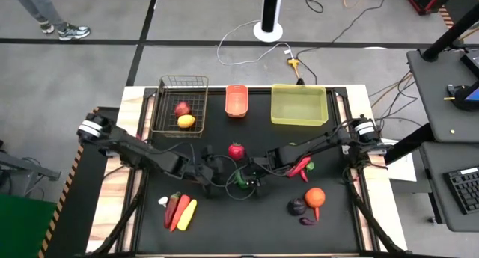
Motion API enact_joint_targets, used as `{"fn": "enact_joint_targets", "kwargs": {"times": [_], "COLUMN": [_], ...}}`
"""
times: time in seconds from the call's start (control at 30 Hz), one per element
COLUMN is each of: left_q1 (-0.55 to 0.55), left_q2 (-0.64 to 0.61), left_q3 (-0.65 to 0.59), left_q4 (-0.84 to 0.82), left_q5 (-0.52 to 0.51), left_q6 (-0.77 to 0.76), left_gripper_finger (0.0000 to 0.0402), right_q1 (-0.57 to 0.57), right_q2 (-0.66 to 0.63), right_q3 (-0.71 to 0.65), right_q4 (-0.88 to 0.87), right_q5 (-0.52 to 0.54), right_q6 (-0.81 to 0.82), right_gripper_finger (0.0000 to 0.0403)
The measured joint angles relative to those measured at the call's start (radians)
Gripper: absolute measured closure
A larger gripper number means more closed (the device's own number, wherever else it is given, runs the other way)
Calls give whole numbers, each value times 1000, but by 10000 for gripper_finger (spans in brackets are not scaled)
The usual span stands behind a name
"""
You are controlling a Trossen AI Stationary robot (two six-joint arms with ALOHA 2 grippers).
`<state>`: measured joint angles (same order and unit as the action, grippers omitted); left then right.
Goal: Sort produce into baskets
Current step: Put the green bell pepper into the yellow bin
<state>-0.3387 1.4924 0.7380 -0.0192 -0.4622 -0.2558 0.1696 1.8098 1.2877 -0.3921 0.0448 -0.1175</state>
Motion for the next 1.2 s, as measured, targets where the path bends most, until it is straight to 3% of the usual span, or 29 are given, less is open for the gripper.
{"fn": "enact_joint_targets", "kwargs": {"times": [0.3, 0.53, 0.7, 0.93, 1.03, 1.13, 1.2], "left_q1": [-15, -15, -14, -13, -2, 12, 12], "left_q2": [-271, -478, -583, -671, -675, -645, -613], "left_q3": [2, 2, 2, 2, 37, 118, 171], "left_q4": [-203, -360, -393, -420, -615, -931, -1075], "left_q5": [0, -2, -12, -35, -93, -182, -183], "left_q6": [-41, -128, -132, -143, -245, -488, -618], "left_gripper_finger": [192, 192, 192, 192, 192, 192, 192], "right_q1": [0, -31, -115, -333, -444, -552, -612], "right_q2": [-102, -239, -346, -442, -451, -442, -427], "right_q3": [0, 0, 0, 0, 0, 0, -2], "right_q4": [-142, -275, -314, -320, -340, -382, -427], "right_q5": [11, 115, 163, 166, 165, 160, 158], "right_q6": [69, 77, 74, 67, 97, 168, 225], "right_gripper_finger": [115, 114, 114, 113, 113, 113, 113]}}
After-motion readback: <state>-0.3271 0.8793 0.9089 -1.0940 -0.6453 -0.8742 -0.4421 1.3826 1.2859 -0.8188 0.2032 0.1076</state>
